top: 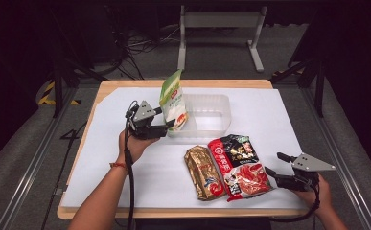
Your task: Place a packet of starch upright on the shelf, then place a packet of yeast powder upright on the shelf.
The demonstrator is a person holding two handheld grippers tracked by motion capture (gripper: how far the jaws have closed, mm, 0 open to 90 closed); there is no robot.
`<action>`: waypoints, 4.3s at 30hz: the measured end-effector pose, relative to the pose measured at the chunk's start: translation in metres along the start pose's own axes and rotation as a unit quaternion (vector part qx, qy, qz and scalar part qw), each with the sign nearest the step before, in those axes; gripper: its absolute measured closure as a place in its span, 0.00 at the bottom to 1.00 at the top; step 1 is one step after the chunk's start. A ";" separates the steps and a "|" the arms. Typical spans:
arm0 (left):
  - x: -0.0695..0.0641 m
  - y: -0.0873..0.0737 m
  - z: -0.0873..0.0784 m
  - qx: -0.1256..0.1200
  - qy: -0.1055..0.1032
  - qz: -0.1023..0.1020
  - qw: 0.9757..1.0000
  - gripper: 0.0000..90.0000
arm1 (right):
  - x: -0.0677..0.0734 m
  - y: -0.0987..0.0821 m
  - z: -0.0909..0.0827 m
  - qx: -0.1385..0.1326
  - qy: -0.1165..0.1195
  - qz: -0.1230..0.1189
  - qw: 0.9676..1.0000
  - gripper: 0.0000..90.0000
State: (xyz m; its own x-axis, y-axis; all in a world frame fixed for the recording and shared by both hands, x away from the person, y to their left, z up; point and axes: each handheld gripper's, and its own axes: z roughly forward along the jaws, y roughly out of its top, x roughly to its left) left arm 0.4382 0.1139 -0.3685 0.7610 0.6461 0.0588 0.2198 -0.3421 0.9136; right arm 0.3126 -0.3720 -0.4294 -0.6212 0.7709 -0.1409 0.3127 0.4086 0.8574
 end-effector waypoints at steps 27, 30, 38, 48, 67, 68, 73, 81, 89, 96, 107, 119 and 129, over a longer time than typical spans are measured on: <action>-0.016 -0.072 -0.033 0.062 -0.061 -0.031 0.996 0.23 | 0.001 0.002 0.005 0.018 0.033 -0.011 0.999 0.29; -0.020 -0.079 -0.024 0.076 -0.082 -0.044 0.993 0.22 | 0.003 0.002 0.003 0.015 0.033 -0.015 0.999 0.30; -0.031 -0.077 -0.007 0.091 -0.120 -0.055 0.987 0.16 | 0.000 -0.001 -0.001 0.013 0.030 -0.014 0.999 0.29; -0.046 -0.070 0.015 0.097 -0.157 -0.060 0.981 0.15 | 0.003 0.001 0.004 0.015 0.034 -0.024 0.999 0.29; -0.063 -0.048 0.075 0.129 -0.192 -0.103 0.967 0.17 | 0.006 0.004 0.011 0.017 0.037 -0.031 0.999 0.29; -0.065 -0.047 0.078 0.133 -0.189 -0.102 0.968 0.17 | 0.006 0.004 0.011 0.017 0.037 -0.031 0.999 0.29; -0.068 -0.046 0.086 0.153 -0.183 -0.098 0.966 0.21 | 0.005 0.003 0.009 0.017 0.036 -0.031 0.999 0.29; -0.072 -0.046 0.087 0.157 -0.203 -0.102 0.961 0.34 | 0.003 0.001 0.001 0.010 0.026 -0.022 0.999 0.29; -0.065 -0.047 0.084 0.134 -0.185 -0.132 0.965 0.73 | 0.003 -0.001 -0.001 0.011 0.025 -0.020 0.999 0.29; -0.064 -0.047 0.081 0.124 -0.176 -0.130 0.968 0.94 | 0.003 -0.001 -0.001 0.013 0.022 -0.021 0.999 0.28; -0.061 -0.026 0.042 0.019 -0.184 -0.152 0.971 0.98 | 0.001 -0.002 -0.003 0.013 0.020 -0.018 1.000 0.28; -0.060 -0.002 -0.005 -0.075 -0.194 -0.164 0.964 0.98 | 0.000 -0.002 -0.003 0.013 0.020 -0.017 1.000 0.27; -0.053 0.012 -0.029 -0.130 -0.165 -0.184 0.960 0.99 | 0.000 -0.002 -0.003 0.016 0.018 -0.018 1.000 0.27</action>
State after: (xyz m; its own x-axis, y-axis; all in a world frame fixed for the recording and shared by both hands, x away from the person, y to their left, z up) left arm 0.3825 0.0954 -0.3492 0.8224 0.4245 -0.3787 0.3835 0.0781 0.9202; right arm 0.3096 -0.3739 -0.4303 -0.6572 0.7379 -0.1538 0.3118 0.4520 0.8357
